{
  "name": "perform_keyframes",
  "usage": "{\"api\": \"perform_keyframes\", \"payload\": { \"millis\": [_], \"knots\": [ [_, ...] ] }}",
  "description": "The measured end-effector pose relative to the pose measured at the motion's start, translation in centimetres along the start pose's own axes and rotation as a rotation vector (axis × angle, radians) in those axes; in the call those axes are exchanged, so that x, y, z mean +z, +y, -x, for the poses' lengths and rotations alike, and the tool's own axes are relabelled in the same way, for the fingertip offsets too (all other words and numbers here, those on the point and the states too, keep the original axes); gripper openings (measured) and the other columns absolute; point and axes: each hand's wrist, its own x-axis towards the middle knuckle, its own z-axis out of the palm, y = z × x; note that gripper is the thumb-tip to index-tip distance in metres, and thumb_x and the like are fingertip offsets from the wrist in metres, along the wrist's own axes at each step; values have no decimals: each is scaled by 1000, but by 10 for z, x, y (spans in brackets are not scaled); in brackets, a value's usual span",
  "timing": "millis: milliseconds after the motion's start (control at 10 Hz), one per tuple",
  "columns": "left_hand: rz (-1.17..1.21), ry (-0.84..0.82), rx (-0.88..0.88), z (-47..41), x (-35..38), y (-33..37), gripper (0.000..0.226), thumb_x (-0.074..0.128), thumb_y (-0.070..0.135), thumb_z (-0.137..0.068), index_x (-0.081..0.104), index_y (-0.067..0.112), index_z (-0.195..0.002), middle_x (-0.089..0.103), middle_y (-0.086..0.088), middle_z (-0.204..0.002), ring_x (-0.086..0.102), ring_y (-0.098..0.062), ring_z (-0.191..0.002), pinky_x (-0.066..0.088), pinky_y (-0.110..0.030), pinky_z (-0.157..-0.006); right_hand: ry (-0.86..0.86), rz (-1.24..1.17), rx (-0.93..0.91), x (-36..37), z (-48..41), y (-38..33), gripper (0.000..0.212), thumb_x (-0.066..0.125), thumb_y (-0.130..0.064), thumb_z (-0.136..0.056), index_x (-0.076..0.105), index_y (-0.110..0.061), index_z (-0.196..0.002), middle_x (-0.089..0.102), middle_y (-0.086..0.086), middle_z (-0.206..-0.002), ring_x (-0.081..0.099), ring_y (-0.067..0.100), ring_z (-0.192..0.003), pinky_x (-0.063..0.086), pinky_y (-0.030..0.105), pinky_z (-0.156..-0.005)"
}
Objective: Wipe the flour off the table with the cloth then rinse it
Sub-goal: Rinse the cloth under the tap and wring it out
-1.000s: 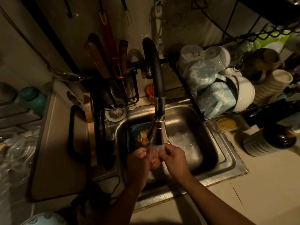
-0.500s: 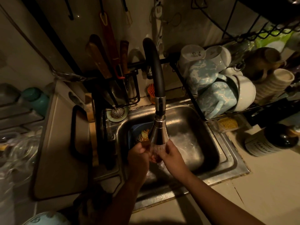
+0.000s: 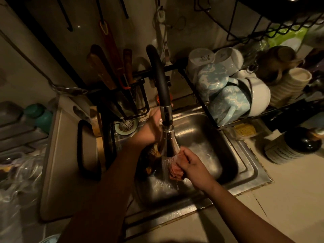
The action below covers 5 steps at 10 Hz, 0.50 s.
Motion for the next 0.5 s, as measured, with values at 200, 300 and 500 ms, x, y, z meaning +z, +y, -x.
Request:
{"api": "perform_keyframes", "payload": {
  "millis": [200, 300, 500],
  "knots": [
    [-345, 255, 153, -83, -6, 39, 62, 72, 19, -87, 45, 13, -142, 38, -7, -144, 41, -18, -128, 22, -1, -101, 64, -37, 30, -9, -7, 1, 24, 68, -21, -91, 61, -10, -110, 54, 4, -65, 47, 18, -53, 39, 34, -58],
    [-574, 242, 130, -108, -10, 46, 68, 69, 22, -88, 38, 15, -148, 43, -13, -146, 46, -29, -130, 40, -34, -106, 46, -11, 26, -9, -7, 3, 13, 68, -16, -93, 62, -14, -104, 55, 2, -65, 46, 18, -53, 37, 31, -55],
    [-679, 151, 81, -129, -13, 43, 51, 64, 17, -91, 49, 4, -138, 58, -20, -130, 56, -36, -117, 45, -41, -99, 97, 58, 0, -6, -8, 6, 14, 73, -13, -88, 65, -10, -99, 59, 7, -70, 53, 16, -52, 45, 25, -49]
  ]
}}
